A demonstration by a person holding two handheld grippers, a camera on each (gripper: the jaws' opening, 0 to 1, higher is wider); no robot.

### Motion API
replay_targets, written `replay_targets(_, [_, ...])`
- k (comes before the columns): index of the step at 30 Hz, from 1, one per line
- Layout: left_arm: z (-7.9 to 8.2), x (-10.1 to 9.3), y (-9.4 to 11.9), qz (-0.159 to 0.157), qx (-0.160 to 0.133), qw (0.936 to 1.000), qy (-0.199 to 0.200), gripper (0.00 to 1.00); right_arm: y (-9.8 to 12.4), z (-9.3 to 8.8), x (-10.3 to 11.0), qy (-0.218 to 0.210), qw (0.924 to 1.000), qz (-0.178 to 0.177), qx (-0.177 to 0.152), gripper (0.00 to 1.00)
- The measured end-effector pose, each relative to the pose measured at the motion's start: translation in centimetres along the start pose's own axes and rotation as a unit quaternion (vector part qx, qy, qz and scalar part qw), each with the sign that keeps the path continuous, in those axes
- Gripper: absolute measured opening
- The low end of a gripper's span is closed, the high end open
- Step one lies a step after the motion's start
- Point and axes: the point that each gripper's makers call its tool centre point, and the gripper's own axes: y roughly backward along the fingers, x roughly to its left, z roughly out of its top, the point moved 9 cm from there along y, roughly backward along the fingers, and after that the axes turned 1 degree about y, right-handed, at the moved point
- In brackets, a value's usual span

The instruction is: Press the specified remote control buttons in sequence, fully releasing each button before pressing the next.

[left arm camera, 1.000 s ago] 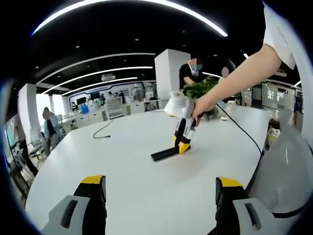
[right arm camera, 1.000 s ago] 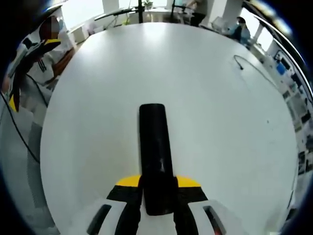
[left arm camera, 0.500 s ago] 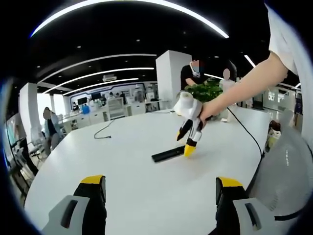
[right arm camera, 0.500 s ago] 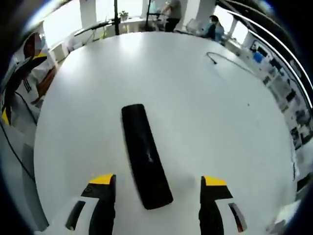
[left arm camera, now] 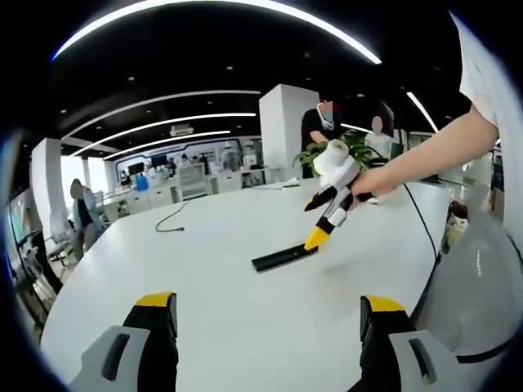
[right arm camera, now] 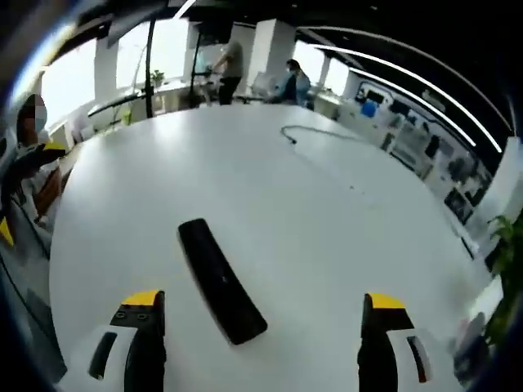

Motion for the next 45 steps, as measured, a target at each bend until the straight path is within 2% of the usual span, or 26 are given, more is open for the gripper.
replay_targets(2, [0.0,0.0,0.0,-0.001,0.000,1.0000,-0.001,0.96,0.5,0.1,0.3,-0.001,0.9999,-0.004,-0.013,0.99])
replay_targets(6, [0.0,0.0,0.0,-0.002,0.000,1.0000,-0.002,0.95,1.5,0.4,0.6,0.002,0.9987,-0.041,-0.031,0.99])
replay_targets(11, [0.0,0.1,0.1,0.004,-0.005,1.0000,0.000,0.96,2.2,0.4,1.2,-0.011,0.9986,-0.034,-0.039,0.99])
replay_targets(15, [0.1,0.1,0.2,0.007,-0.009,0.9999,-0.002,0.96,3.2,0.4,1.6,-0.010,0.9974,-0.052,-0.048,0.99])
replay_targets(18, [0.2,0.2,0.3,0.008,-0.012,0.9999,-0.001,0.96,4.2,0.6,2.0,-0.030,0.9959,-0.052,-0.067,0.99])
replay_targets(29, [0.4,0.2,0.3,0.012,-0.020,0.9997,-0.004,0.95,7.0,-0.2,3.8,-0.052,0.9918,-0.072,-0.091,0.99])
replay_targets(34, [0.3,0.1,0.3,0.009,-0.018,0.9998,-0.005,0.95,8.9,-1.0,5.2,-0.097,0.9836,-0.085,-0.125,0.99])
replay_targets(37, [0.3,0.1,0.3,0.006,-0.017,0.9998,-0.004,0.95,10.2,-1.6,5.9,-0.110,0.9777,-0.100,-0.149,0.99])
replay_targets(43, [0.2,-0.2,0.2,-0.001,-0.012,0.9999,-0.010,0.95,12.8,-3.3,7.5,-0.139,0.9695,-0.118,-0.163,0.99])
replay_targets(45, [0.2,-0.2,0.2,0.000,-0.011,0.9999,-0.010,0.95,13.5,-4.3,8.2,-0.157,0.9646,-0.128,-0.168,0.99])
